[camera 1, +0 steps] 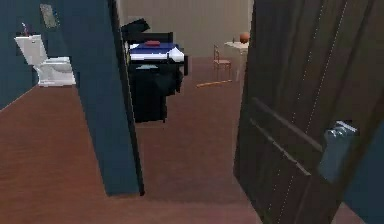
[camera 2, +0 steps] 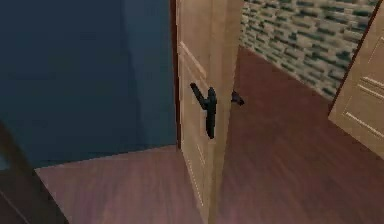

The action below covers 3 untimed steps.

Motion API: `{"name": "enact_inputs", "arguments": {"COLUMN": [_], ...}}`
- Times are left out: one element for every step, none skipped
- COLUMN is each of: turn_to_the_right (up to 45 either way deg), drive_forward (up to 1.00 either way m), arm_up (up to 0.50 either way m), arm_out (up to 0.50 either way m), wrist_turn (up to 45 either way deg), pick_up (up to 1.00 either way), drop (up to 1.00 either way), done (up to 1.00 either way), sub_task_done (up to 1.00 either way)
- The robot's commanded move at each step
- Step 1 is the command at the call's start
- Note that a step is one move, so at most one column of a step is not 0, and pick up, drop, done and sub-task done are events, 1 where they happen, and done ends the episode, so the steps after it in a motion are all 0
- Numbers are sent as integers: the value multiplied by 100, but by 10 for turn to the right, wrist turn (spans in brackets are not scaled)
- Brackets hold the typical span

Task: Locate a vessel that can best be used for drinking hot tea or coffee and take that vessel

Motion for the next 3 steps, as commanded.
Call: {"name": "enact_inputs", "arguments": {"turn_to_the_right": [0,0,150], "drive_forward": [100,60,0], "arm_up": [0,0,0], "arm_out": [0,0,0], "wrist_turn": [0,0,0], "pick_up": [0,0,0], "drop": [0,0,0], "done": [0,0,0], "sub_task_done": [0,0,0]}}
